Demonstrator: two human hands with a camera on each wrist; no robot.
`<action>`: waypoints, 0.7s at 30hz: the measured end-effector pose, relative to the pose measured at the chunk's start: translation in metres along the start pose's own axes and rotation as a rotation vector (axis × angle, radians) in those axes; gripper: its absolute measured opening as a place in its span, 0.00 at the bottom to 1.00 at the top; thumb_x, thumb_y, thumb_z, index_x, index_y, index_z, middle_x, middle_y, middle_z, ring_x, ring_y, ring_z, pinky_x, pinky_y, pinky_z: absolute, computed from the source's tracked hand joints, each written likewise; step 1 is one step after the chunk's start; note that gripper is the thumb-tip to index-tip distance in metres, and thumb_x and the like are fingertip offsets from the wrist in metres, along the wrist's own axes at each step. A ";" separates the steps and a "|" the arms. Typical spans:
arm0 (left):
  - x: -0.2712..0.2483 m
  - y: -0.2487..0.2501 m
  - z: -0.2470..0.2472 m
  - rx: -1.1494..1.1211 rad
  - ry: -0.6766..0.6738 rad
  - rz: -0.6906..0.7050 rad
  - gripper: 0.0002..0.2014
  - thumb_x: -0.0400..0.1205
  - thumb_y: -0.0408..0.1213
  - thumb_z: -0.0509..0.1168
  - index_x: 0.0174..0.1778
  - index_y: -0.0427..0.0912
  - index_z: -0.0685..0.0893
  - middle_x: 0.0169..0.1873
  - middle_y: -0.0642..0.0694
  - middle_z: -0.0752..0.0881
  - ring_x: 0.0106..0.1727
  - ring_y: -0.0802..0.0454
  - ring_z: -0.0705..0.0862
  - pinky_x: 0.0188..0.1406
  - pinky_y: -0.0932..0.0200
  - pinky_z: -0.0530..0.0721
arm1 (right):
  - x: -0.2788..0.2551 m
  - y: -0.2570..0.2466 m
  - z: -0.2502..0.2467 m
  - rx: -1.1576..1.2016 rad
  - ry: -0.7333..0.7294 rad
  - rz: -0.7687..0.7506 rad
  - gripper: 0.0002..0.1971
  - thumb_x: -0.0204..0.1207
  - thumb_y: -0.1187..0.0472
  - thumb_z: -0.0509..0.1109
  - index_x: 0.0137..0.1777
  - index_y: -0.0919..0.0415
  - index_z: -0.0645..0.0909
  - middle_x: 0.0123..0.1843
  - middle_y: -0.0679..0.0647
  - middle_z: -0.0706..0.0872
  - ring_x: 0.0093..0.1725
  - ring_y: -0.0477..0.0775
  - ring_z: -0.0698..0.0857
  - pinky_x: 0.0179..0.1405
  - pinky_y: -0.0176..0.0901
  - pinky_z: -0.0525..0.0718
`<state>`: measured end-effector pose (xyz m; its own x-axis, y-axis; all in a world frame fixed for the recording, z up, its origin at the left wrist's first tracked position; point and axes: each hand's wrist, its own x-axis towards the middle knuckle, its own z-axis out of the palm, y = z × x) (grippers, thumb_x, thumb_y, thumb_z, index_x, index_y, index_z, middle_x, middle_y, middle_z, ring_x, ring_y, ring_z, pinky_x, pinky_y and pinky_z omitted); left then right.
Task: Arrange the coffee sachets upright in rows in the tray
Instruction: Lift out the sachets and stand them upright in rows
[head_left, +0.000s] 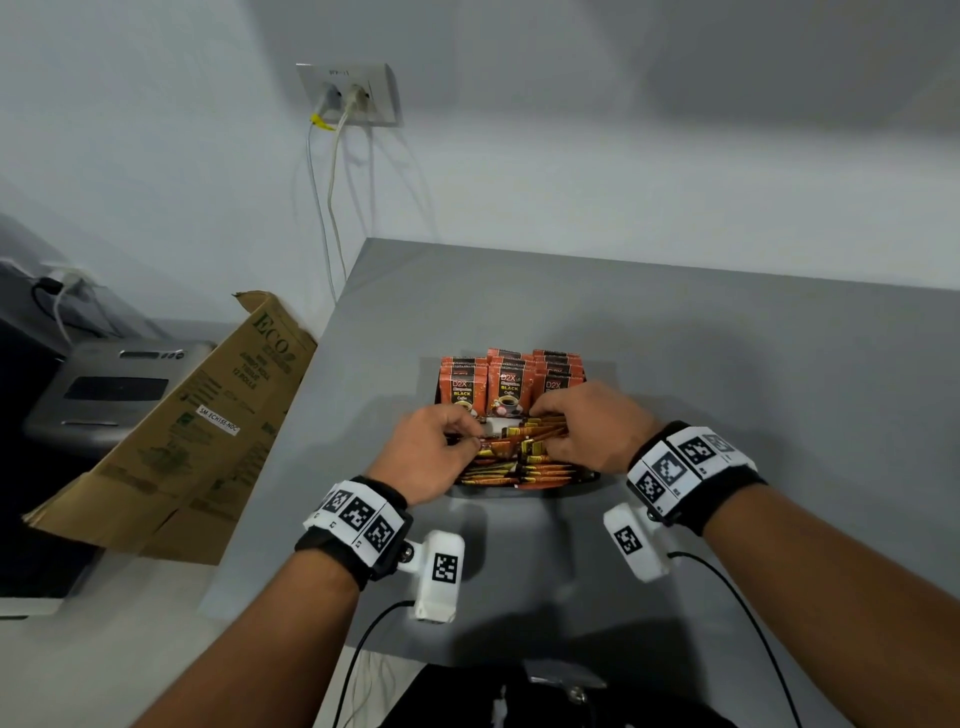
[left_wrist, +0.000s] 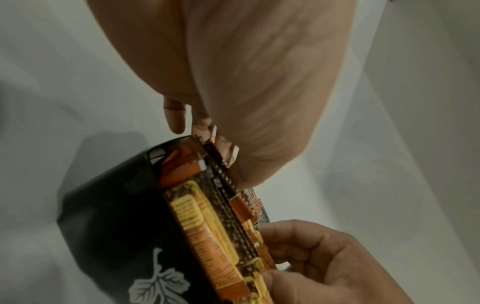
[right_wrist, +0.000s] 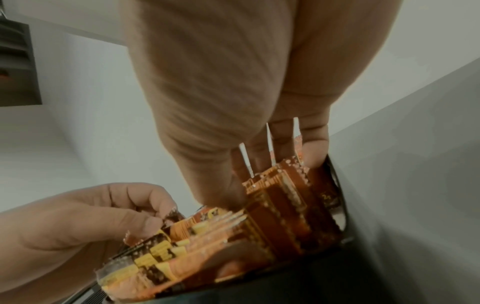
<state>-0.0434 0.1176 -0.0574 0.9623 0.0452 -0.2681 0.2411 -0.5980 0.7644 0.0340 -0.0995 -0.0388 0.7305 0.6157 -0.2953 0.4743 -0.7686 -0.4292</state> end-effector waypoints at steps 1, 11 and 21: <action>0.000 0.000 0.000 0.006 0.006 0.006 0.07 0.82 0.37 0.70 0.43 0.55 0.86 0.48 0.63 0.86 0.54 0.64 0.83 0.58 0.61 0.80 | 0.000 -0.001 0.000 -0.012 -0.011 0.006 0.20 0.77 0.52 0.74 0.69 0.49 0.81 0.60 0.47 0.87 0.52 0.48 0.85 0.49 0.38 0.80; -0.002 0.004 -0.001 0.024 -0.015 0.025 0.09 0.85 0.35 0.64 0.51 0.55 0.86 0.49 0.57 0.87 0.49 0.58 0.87 0.53 0.55 0.88 | -0.011 -0.003 -0.013 0.099 0.013 0.032 0.10 0.75 0.61 0.74 0.54 0.52 0.80 0.49 0.45 0.82 0.48 0.47 0.83 0.42 0.37 0.79; 0.001 -0.001 -0.001 -0.010 -0.061 -0.028 0.11 0.79 0.40 0.67 0.56 0.56 0.86 0.52 0.60 0.87 0.53 0.57 0.86 0.59 0.48 0.87 | -0.032 0.007 -0.019 0.640 0.256 0.154 0.11 0.77 0.64 0.76 0.56 0.56 0.80 0.51 0.43 0.88 0.49 0.36 0.87 0.39 0.26 0.83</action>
<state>-0.0430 0.1189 -0.0580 0.9459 0.0126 -0.3241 0.2689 -0.5895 0.7617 0.0236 -0.1276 -0.0158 0.8958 0.3880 -0.2166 0.0318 -0.5423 -0.8396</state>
